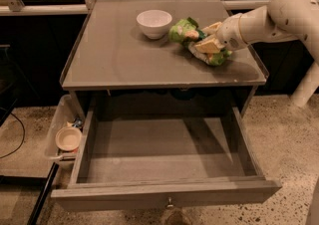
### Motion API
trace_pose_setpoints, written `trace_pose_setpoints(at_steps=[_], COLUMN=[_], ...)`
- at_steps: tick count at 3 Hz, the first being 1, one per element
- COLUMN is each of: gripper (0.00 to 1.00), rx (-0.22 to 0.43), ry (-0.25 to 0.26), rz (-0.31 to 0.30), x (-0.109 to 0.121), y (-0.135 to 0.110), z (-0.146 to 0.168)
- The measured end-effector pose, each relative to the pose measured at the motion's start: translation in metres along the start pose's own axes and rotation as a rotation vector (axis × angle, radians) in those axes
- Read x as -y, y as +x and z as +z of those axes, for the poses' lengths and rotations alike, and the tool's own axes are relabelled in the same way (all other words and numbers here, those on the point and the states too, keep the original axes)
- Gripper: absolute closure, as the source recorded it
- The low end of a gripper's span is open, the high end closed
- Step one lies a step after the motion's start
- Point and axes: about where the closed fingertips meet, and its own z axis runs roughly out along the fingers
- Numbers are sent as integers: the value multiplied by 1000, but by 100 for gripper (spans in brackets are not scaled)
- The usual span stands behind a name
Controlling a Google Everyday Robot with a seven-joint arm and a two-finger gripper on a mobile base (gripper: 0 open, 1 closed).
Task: Place green rice chip bag into top drawer
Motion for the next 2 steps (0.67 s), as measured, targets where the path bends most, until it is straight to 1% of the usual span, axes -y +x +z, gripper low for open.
trace_pose_setpoints(at_steps=[1, 2], gripper=[100, 100], rx=[3, 27], ry=[-33, -58], rz=[-23, -56], x=[-17, -37], y=[-5, -13], z=[-3, -16])
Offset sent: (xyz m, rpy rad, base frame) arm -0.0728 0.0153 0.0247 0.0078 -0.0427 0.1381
